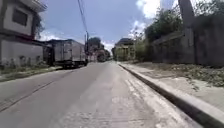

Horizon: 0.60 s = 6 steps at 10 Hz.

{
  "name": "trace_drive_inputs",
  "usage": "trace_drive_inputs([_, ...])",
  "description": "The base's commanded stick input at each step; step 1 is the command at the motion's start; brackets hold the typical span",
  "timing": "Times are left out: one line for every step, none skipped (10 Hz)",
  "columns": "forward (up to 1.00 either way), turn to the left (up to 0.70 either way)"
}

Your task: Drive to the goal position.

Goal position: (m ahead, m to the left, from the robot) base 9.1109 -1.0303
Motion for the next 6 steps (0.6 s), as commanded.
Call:
trace_drive_inputs([1.0, 0.0])
trace_drive_inputs([1.0, 0.0])
trace_drive_inputs([1.0, 0.0])
trace_drive_inputs([1.0, 0.0])
trace_drive_inputs([1.0, 0.0])
trace_drive_inputs([1.0, 0.0])
